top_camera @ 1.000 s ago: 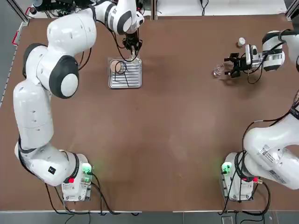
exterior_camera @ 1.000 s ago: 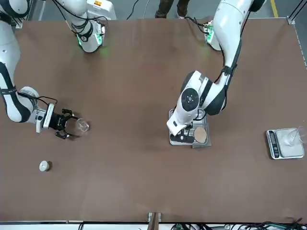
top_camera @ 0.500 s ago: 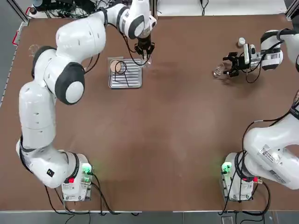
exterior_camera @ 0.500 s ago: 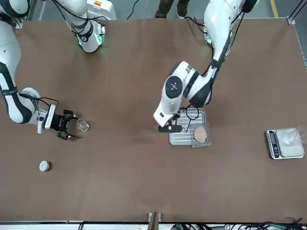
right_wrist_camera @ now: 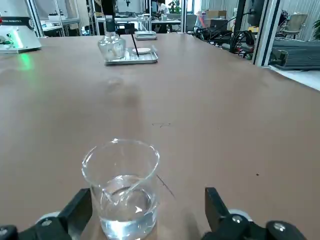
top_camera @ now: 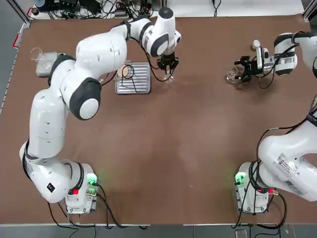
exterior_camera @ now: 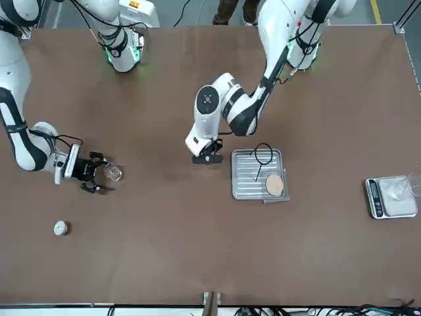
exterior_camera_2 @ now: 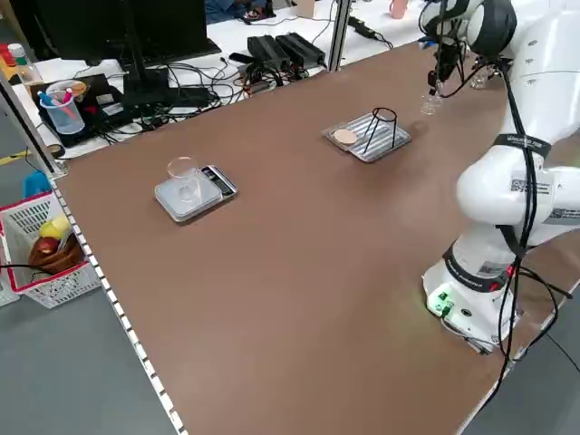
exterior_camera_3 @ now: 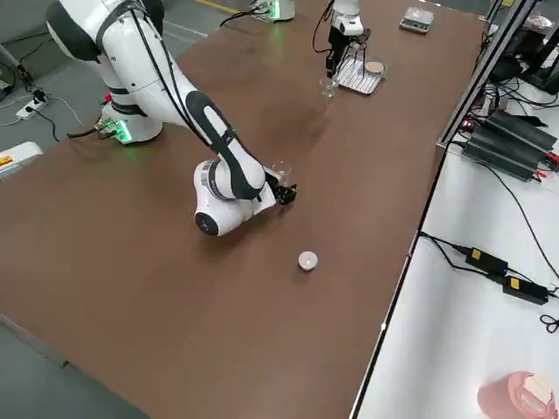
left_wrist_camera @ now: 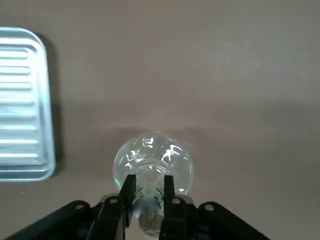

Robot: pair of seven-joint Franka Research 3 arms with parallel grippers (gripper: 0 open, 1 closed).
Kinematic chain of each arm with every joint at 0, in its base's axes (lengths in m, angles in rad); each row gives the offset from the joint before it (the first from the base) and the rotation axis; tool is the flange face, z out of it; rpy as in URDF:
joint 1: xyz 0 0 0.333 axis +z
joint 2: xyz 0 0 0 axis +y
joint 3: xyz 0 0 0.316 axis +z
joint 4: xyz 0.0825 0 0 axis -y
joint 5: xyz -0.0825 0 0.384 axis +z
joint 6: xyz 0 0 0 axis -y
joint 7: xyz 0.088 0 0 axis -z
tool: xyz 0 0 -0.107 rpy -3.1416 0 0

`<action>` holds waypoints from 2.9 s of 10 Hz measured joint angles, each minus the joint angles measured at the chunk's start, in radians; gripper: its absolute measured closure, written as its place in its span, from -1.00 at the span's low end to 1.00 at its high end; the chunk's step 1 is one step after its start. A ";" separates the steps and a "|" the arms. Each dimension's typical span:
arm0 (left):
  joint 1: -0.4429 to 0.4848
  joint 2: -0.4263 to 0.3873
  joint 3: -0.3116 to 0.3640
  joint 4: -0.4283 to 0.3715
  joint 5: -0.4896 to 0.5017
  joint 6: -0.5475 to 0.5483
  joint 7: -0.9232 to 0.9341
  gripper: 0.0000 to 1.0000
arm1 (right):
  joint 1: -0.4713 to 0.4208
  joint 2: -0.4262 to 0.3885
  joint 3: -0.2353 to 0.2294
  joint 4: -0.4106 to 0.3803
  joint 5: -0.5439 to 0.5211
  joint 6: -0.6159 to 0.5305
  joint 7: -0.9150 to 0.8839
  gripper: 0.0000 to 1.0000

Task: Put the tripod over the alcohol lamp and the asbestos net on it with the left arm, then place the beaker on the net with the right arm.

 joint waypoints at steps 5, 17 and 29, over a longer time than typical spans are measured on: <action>-0.037 0.044 0.003 0.004 0.000 0.046 -0.046 0.47 | 0.000 0.002 0.013 0.001 0.011 0.002 -0.010 -0.99; -0.034 0.058 0.010 0.033 0.000 0.054 -0.046 -0.11 | -0.003 0.028 0.024 0.001 0.014 0.029 -0.079 -0.90; 0.334 -0.476 0.010 -0.405 -0.022 -0.108 0.004 -0.20 | -0.025 0.053 0.058 -0.010 0.015 0.025 -0.111 -0.99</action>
